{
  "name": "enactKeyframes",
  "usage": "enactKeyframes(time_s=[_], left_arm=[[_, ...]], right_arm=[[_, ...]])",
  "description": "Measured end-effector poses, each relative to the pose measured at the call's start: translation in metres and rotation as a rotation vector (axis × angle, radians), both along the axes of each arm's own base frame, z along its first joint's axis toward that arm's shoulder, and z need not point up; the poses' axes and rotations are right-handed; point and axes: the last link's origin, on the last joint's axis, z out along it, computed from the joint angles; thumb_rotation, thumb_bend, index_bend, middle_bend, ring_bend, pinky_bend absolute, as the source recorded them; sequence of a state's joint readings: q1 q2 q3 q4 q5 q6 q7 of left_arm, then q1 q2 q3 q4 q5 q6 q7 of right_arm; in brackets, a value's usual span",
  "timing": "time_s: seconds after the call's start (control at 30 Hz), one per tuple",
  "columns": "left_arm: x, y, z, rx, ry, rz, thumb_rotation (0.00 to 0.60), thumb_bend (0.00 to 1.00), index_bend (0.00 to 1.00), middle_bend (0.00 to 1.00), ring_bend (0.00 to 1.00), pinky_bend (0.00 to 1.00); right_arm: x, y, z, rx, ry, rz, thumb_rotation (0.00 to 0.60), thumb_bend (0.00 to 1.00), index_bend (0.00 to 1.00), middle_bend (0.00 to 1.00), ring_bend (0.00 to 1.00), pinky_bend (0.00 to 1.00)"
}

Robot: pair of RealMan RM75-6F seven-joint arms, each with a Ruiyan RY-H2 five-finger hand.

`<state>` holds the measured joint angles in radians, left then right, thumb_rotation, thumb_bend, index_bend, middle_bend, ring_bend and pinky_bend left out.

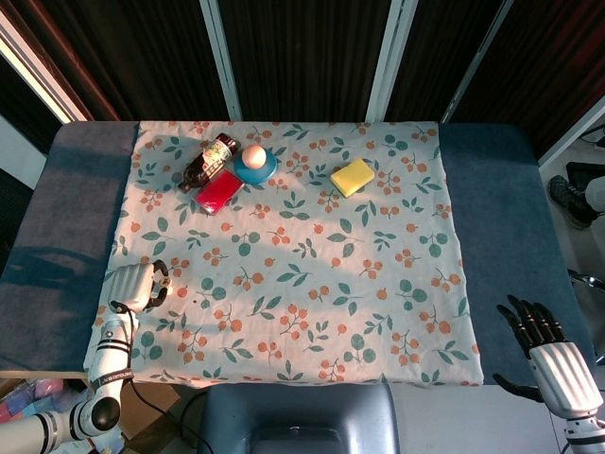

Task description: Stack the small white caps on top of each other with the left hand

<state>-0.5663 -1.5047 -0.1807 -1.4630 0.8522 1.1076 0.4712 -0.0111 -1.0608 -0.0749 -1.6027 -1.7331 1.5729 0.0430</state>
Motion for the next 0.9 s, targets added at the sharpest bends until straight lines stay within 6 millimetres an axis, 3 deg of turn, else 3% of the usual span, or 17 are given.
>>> enactKeyframes(time_s=[0.9], left_arm=[[-0.012, 0.001, 0.004, 0.0, 0.016, 0.017, 0.6, 0.39, 0.42, 1.0, 1.0, 1.0]], right_arm=[[0.0, -0.001, -0.001, 0.0, 0.001, -0.003, 0.6, 0.18, 0.0, 0.0, 0.0, 0.0]])
